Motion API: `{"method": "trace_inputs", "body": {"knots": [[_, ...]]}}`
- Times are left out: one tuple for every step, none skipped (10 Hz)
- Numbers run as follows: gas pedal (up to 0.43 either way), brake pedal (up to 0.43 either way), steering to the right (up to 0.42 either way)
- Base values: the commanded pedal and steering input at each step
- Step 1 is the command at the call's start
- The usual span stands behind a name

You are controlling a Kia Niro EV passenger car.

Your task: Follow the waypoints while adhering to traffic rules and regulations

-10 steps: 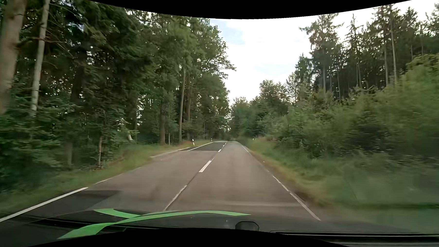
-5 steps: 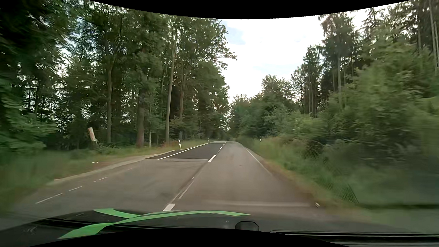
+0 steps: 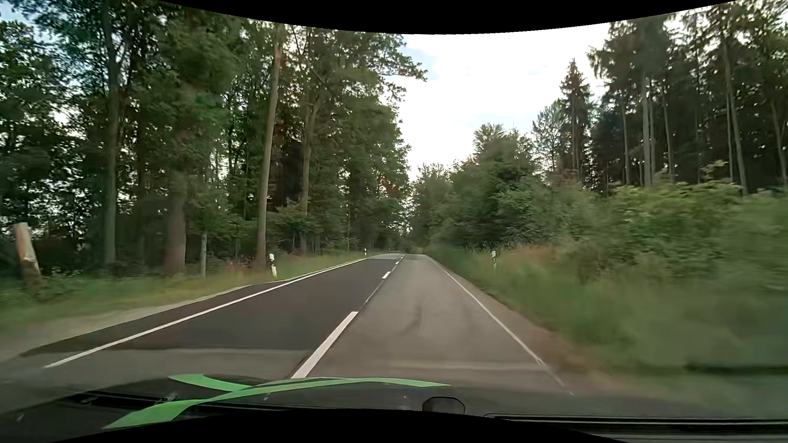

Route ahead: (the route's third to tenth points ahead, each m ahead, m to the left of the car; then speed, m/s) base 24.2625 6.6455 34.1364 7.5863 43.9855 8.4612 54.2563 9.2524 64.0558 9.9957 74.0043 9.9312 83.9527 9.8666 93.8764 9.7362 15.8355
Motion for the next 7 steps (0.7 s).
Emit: {"method": "trace_inputs", "body": {"knots": [[0.169,0.0,-0.001],[0.169,0.0,-0.001],[0.177,0.0,-0.001],[0.177,0.0,-0.001],[0.189,0.0,-0.001],[0.189,0.0,-0.002],[0.189,0.0,-0.003]]}}
